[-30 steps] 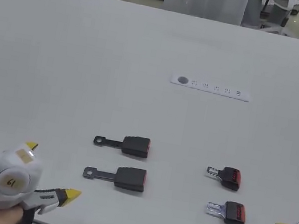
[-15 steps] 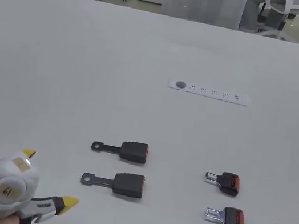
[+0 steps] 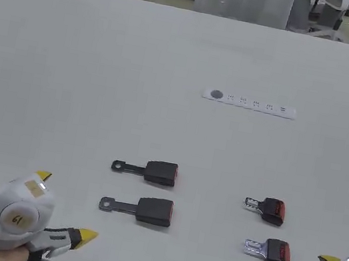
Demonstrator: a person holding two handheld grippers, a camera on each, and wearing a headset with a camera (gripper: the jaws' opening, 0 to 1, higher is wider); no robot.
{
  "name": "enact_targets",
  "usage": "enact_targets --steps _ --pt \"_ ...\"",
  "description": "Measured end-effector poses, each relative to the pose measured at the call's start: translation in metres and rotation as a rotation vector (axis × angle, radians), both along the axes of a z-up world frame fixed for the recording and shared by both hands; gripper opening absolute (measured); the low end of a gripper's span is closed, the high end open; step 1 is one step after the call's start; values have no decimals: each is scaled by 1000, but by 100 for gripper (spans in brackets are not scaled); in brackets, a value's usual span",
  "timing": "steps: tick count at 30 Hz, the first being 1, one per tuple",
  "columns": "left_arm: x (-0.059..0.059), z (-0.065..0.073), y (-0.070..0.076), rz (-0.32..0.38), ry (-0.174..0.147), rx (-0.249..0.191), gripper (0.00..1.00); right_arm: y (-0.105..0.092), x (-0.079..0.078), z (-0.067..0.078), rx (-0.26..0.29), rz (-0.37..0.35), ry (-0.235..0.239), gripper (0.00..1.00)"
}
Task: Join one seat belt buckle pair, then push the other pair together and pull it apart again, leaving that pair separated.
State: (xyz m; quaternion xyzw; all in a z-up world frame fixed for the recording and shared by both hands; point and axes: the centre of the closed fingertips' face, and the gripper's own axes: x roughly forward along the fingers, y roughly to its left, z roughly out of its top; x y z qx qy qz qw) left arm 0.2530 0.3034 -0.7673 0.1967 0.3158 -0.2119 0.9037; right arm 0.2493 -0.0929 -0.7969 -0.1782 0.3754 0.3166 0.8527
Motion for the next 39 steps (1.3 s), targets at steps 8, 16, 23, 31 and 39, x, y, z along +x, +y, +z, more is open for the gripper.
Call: enact_targets --steps 8,16,23,31,39 --pt "-5 -8 -8 -79 59 18 87 3 1 3 -33 98 -5 69" --pt "-1 -21 -19 -252 121 99 88 7 1 0 -104 238 -13 62" --pt "4 -29 -46 -419 133 137 87 7 3 -7 -89 273 -7 57" --pt "17 -40 -69 -516 191 129 74 9 11 -15 -92 315 13 55" --pt "33 -47 -88 -556 193 141 71 12 21 -19 -101 372 38 48"
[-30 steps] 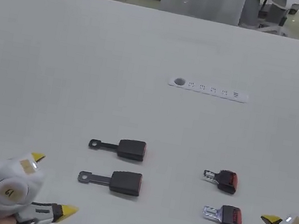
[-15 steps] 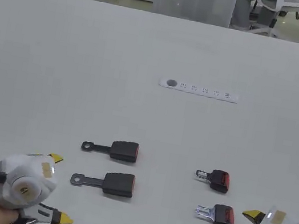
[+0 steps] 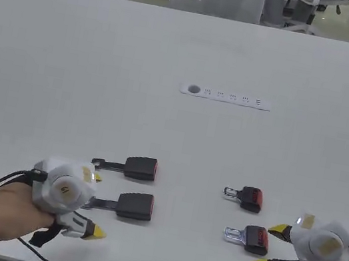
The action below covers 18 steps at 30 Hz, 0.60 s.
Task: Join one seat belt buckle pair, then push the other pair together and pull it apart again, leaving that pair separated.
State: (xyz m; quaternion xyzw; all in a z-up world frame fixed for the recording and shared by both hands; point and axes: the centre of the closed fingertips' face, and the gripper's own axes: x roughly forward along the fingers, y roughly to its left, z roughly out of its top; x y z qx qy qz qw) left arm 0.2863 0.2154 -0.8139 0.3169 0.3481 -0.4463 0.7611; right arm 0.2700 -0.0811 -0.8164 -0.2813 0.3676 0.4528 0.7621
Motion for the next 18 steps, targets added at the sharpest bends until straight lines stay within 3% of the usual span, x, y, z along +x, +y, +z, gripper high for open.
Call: enact_targets --steps 3,9,12,15,18 --pt "2 -4 -6 -33 5 24 65 -1 5 0 -15 25 -6 47" --pt "12 -7 -20 -62 26 13 64 -1 17 -4 -47 84 -16 46" --pt "16 -9 -27 -59 67 -8 59 0 21 -8 -81 129 -12 46" --pt "17 -15 -27 -112 64 43 57 0 25 -13 -102 153 -3 46" --pt "21 -13 -33 -119 69 27 54 2 33 -14 -110 164 -15 50"
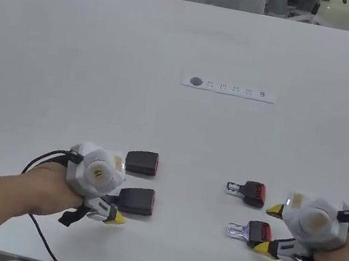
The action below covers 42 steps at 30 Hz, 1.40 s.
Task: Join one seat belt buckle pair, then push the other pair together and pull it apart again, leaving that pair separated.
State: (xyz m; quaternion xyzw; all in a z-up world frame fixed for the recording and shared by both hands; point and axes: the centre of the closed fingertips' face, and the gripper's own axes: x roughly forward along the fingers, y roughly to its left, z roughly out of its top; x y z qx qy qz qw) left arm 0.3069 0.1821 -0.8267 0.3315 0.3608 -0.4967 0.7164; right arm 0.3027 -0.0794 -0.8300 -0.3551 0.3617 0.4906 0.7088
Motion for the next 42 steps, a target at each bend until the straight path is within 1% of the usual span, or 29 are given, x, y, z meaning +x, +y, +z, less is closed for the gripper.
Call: enact_targets --steps 1,2,4,5,6,7,9,10,11,12,13,14,15,16,17,18,20,21,22,23,24,26,30,33,37,42 --pt "1 0 -1 -1 5 -2 52 1 0 -2 -3 11 20 50" --pt "1 -2 -2 -4 19 -4 50 1 0 -4 -8 20 27 49" --pt "2 -5 -3 -12 33 1 48 1 1 -7 -18 30 40 48" --pt "1 -6 -4 -20 40 4 48 2 -1 -9 -16 37 67 47" --pt "0 -7 -5 -34 44 7 48 3 -3 -10 -15 45 79 45" --pt "0 -8 -5 -39 46 8 48 4 -5 -11 -14 56 101 43" --pt "-1 -9 -7 -52 63 10 47 4 -7 -12 -21 68 114 38" --pt "-2 -9 -7 -58 70 10 46 4 -6 -13 -25 78 114 38" --pt "-5 -11 -8 -71 85 16 44 3 -6 -14 -31 87 120 38" --pt "-6 -13 -7 -85 90 31 43 3 -6 -15 -35 98 121 37" --pt "-3 -14 -3 -121 57 77 42 3 -7 -15 -42 110 124 36" --pt "-5 -17 1 -160 46 126 41 3 -11 -16 -47 116 150 36" --pt "-7 -15 -3 -132 65 96 41 4 -11 -17 -58 128 149 36" --pt "-7 -15 -4 -141 68 100 41 5 -11 -17 -81 147 149 35" --pt "-6 -14 -4 -147 71 105 41 6 -11 -18 -84 142 159 35" --pt "-7 -14 -4 -154 73 109 41 5 -11 -18 -106 158 164 35" --pt "-8 -14 -5 -172 83 114 37 6 -11 -18 -124 178 165 35" --pt "-9 -14 -6 -187 84 118 33 6 -10 -18 -134 179 170 34" --pt "-9 -15 -7 -226 78 133 33 6 -10 -18 -140 181 172 34" --pt "-9 -16 -7 -199 90 138 33 6 -9 -18 -147 175 177 34" --pt "-8 -16 -6 -211 89 143 33 6 -9 -18 -151 173 179 34" --pt "-6 -17 -7 -212 94 142 33 5 -9 -18 -158 173 179 34" --pt "-7 -17 -7 -200 102 124 33 5 -9 -18 -137 149 176 34" --pt "-9 -17 -8 -195 100 120 33 6 -10 -17 -123 129 172 34" --pt "-9 -17 -8 -184 98 112 33 6 -10 -18 -111 124 168 34" --pt "-8 -18 -10 -157 109 109 33 6 -10 -17 -88 120 160 34"
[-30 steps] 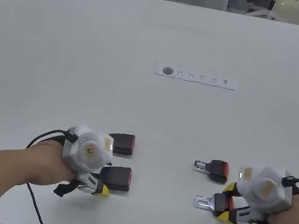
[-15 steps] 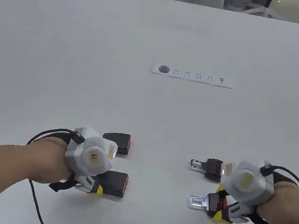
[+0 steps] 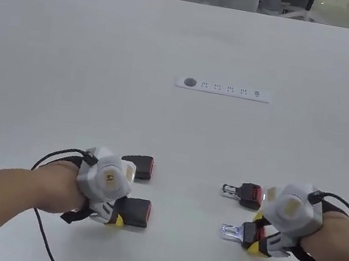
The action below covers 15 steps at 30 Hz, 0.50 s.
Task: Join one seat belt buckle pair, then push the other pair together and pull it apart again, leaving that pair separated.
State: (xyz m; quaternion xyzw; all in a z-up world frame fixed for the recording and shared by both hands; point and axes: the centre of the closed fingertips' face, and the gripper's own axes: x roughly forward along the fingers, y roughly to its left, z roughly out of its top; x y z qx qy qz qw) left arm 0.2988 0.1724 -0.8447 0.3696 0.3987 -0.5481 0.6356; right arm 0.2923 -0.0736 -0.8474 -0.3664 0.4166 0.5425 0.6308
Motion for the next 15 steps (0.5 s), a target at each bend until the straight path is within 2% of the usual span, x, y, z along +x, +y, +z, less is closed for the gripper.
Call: enact_targets --steps 9,13,15 --pt "-2 0 0 -15 3 4 33 1 0 0 -4 0 3 35" --pt "-2 -1 0 -27 18 8 33 1 0 0 -8 -1 6 34" --pt "-2 -1 0 -31 18 5 33 1 1 0 11 -26 2 34"
